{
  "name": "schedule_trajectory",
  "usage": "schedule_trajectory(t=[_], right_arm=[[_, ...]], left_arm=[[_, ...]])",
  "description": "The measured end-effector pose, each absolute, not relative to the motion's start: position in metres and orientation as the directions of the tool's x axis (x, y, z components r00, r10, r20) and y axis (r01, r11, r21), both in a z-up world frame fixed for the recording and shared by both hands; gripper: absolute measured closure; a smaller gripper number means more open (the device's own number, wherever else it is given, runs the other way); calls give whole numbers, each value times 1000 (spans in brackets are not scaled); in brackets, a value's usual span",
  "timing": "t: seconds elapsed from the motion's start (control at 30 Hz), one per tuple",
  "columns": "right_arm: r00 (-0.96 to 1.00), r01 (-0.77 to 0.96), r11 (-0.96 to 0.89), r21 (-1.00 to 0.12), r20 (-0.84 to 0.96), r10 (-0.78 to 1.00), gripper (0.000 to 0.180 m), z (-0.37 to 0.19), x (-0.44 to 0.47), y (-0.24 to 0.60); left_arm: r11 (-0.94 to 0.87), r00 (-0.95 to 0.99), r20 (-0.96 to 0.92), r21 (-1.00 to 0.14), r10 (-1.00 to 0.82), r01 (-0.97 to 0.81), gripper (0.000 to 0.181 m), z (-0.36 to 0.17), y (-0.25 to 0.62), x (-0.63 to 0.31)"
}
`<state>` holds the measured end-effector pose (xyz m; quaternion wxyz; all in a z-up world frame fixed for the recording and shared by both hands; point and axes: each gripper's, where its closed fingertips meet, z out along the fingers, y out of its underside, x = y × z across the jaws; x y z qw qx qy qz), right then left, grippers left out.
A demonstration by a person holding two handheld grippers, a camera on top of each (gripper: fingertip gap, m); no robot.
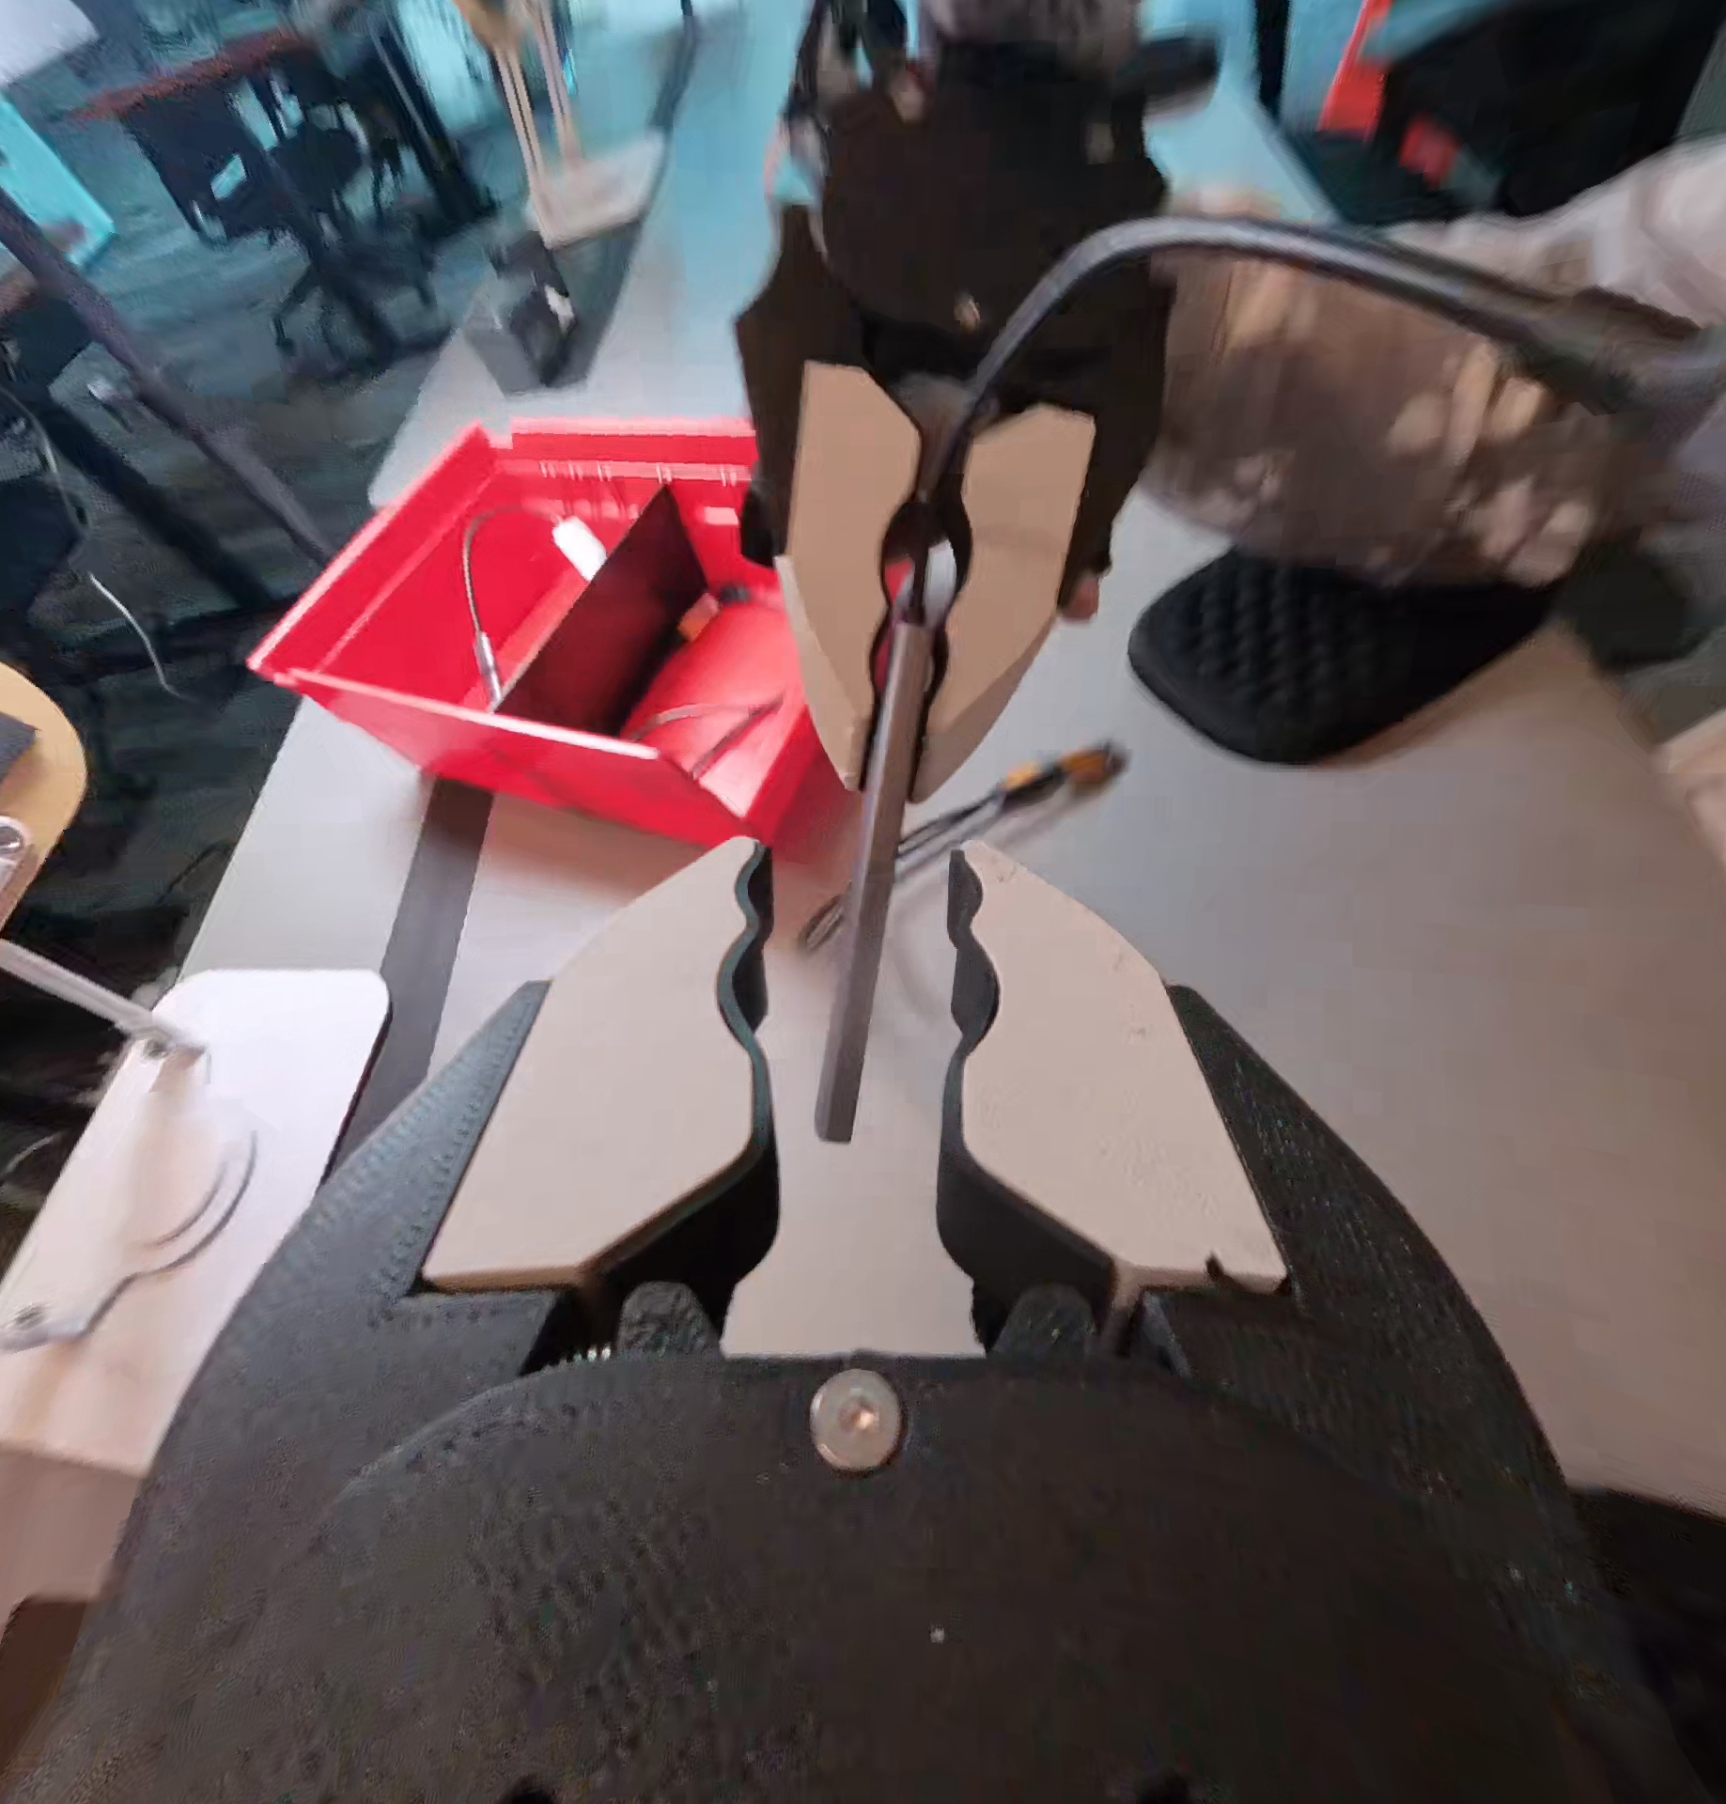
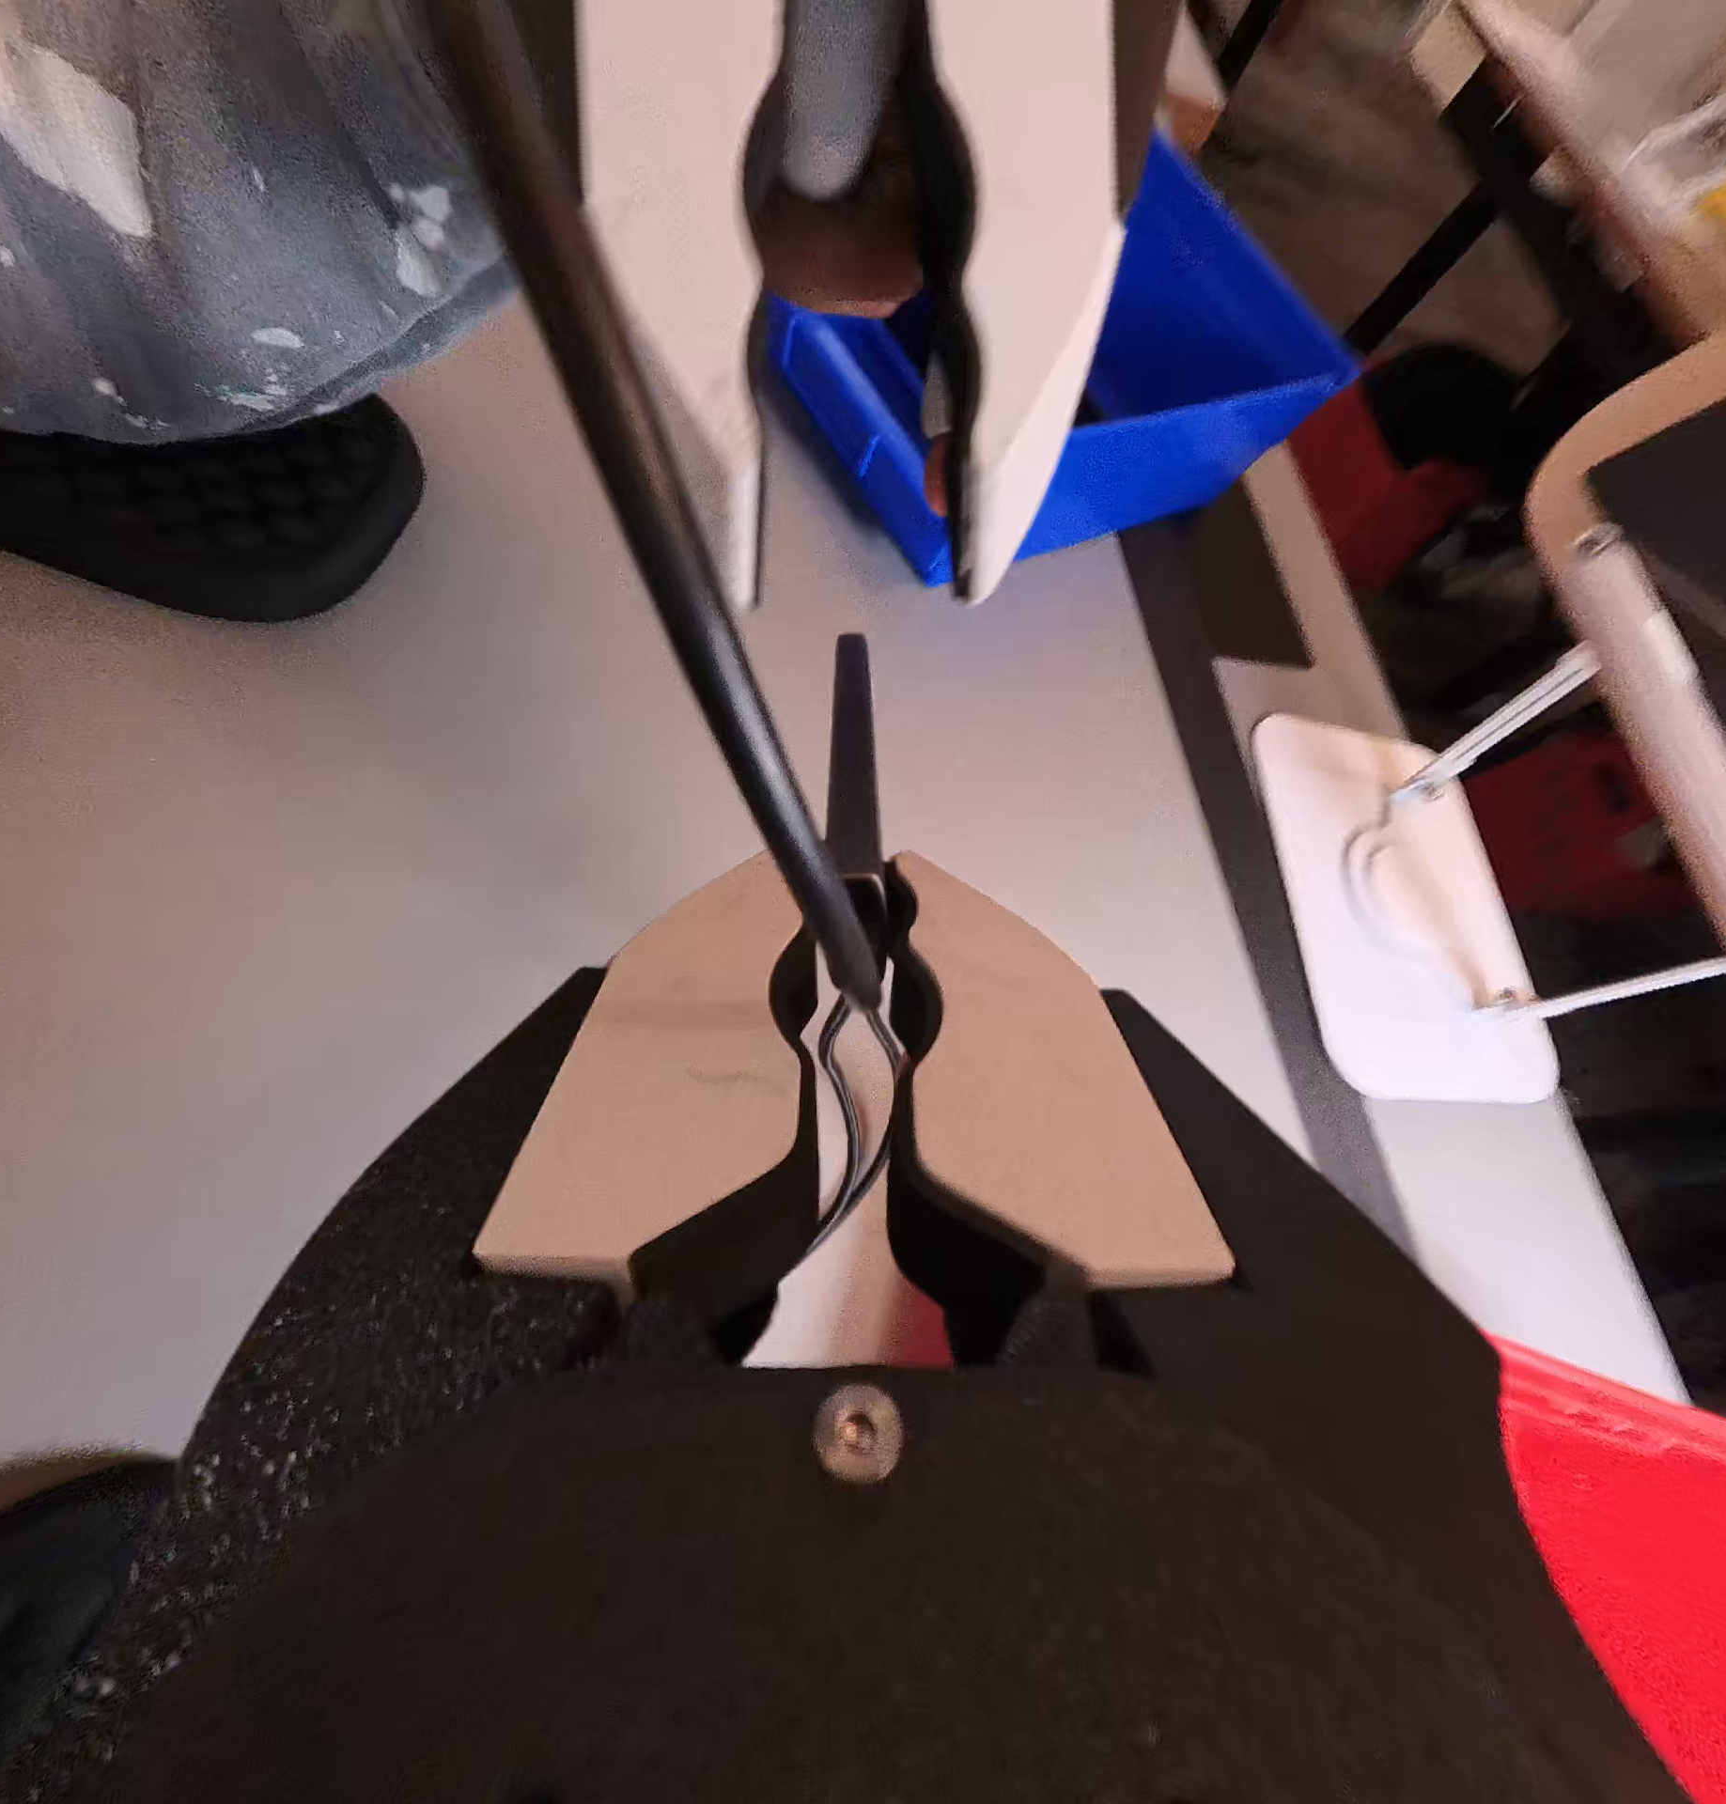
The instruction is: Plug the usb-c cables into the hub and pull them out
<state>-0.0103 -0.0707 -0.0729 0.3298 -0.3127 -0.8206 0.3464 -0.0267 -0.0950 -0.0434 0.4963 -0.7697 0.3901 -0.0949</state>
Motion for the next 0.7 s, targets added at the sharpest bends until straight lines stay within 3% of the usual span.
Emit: schedule_trajectory(t=[0.13, 0.23, 0.3, 0.47, 0.6, 0.63, 0.7], right_arm=[[-643, 341, 540, -770, 228, 731, 170, -81, -3, -83], [-645, 337, 525, -782, 214, 733, 170, -75, -1, -87], [-631, 302, 506, -808, 228, 741, 170, -66, -1, -83], [-544, 134, 379, -916, 252, 800, 160, -21, -4, -70], [-545, 116, 323, -939, 212, 811, 146, -18, -4, -65], [-554, 99, 301, -948, 198, 809, 147, -17, -6, -67], [-558, 48, 268, -962, 197, 806, 167, -12, -10, -73]], left_arm=[[-297, 640, -275, -710, -717, -638, 150, -82, -87, -16], [-290, 605, -217, -723, -766, -627, 170, -93, -85, -1], [-262, 616, -222, -760, -755, -595, 170, -87, -79, 1], [-119, 639, -103, -948, -763, -295, 170, -33, -81, -4], [-36, 650, -30, -995, -759, -88, 171, 0, -84, -12], [-27, 648, -12, -998, -761, -51, 171, 4, -83, -12], [-24, 642, 19, -1000, -766, 0, 170, 7, -80, -9]])
